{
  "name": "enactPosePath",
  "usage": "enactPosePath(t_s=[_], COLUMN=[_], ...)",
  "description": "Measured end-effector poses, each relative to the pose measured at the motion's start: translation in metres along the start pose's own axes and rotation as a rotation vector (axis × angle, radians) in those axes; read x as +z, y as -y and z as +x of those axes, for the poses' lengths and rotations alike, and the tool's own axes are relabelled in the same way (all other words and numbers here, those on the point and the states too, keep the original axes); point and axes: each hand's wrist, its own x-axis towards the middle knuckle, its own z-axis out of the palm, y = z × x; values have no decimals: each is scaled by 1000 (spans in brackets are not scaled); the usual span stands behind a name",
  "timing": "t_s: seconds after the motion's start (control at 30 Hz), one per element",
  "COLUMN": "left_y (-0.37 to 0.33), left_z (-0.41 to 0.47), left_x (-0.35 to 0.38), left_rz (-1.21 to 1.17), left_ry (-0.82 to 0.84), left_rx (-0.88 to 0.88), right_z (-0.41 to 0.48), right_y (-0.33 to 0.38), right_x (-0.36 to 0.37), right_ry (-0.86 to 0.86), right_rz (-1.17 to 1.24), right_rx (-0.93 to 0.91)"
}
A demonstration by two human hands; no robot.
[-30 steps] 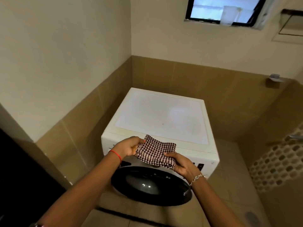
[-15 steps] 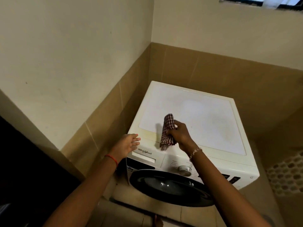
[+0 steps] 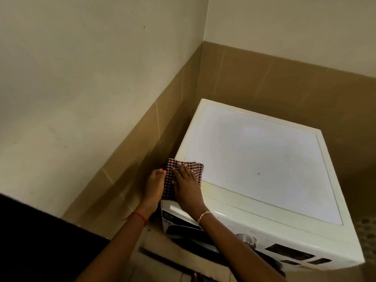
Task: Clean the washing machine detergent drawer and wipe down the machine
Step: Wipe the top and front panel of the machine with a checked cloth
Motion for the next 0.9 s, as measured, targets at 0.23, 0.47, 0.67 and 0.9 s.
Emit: enactPosePath(t_s=[0.23, 0.47, 0.67, 0.9], left_y=[5, -6, -23, -29], left_z=[27, 49, 93, 147], left_x=[18, 48, 86, 120], left_rz=[96, 199, 309, 558], left_ry=[-16, -12, 48, 126], left_rx=[135, 310, 412, 568], right_z=[27, 104, 169, 256], right_y=[-6, -51, -91, -136], right_x=[28, 18, -3, -22], right_ry=[78, 0, -40, -141], right_rz=[-209, -183, -192, -165], right_rx=[49, -2, -55, 4])
